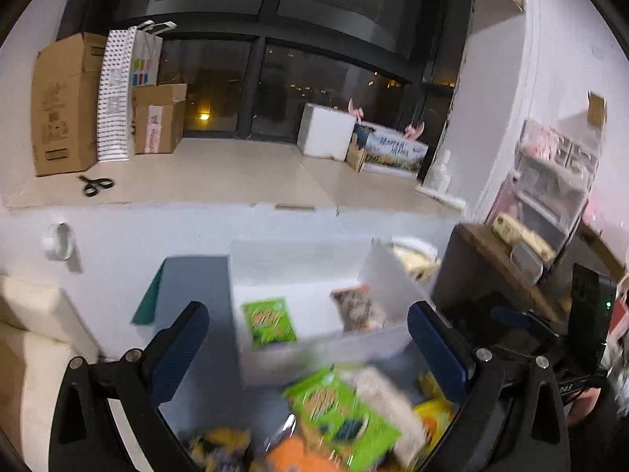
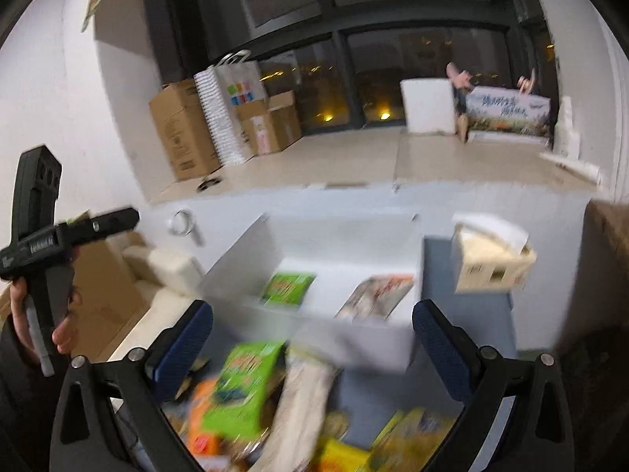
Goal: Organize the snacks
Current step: 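Grasp a second green seaweed bag with the right tool and lift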
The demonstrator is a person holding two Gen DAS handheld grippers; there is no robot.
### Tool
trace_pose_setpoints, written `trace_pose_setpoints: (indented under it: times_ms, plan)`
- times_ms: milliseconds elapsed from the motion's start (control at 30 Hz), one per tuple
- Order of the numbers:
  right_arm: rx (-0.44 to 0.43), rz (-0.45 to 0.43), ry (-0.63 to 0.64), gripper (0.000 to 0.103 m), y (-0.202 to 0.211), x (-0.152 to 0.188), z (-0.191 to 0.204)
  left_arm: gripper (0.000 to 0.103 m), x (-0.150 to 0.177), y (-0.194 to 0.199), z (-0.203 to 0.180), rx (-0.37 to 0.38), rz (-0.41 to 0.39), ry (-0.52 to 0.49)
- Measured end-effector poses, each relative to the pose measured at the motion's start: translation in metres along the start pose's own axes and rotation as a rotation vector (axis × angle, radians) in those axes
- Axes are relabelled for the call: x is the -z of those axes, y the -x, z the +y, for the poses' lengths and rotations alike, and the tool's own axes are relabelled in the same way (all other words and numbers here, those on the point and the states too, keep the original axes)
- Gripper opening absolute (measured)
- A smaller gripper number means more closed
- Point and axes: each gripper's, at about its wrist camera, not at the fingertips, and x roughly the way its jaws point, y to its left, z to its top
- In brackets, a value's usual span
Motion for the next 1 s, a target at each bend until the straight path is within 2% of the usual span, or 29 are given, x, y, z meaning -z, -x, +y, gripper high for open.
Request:
trace_pose_setpoints:
  times_ms: [100, 200, 333, 500, 733, 967, 1000]
  plan:
    - [0.024, 0.041, 0.056, 0.103, 0.002, 0.028, 0.022, 0.103, 0.033, 0.024, 0.002, 0.009, 0.02, 0.004]
    - [0.031, 0.101, 0.095, 0.103, -0.012, 0.055, 0.043, 0.103, 0.066, 0.042, 0.011, -0.022, 0.033, 0.04]
    - [-0.022, 0.198, 0.123, 0.103, -0.045, 0.077, 0.067, 0.103, 0.095, 0.06, 0.028, 0.045, 0.057, 0.151]
    - [0.023, 0.232, 0.231, 0.103, -0.072, 0.081, 0.093, 0.103, 0.102, 0.08, 0.028, -0.015, 0.007, 0.123]
    - [0.048, 0.352, 0.208, 0.103, -0.125, 0.079, 0.093, 0.103, 0.113, 0.084, 0.022, -0.126, 0.012, 0.045]
    - [0.095, 0.411, 0.233, 0.103, -0.162, 0.086, 0.096, 0.103, 0.124, 0.077, 0.025, -0.149, 0.047, 0.064]
    - [0.101, 0.42, 0.241, 0.1, -0.166, 0.088, 0.096, 0.103, 0.125, 0.076, 0.027, -0.153, 0.05, 0.068]
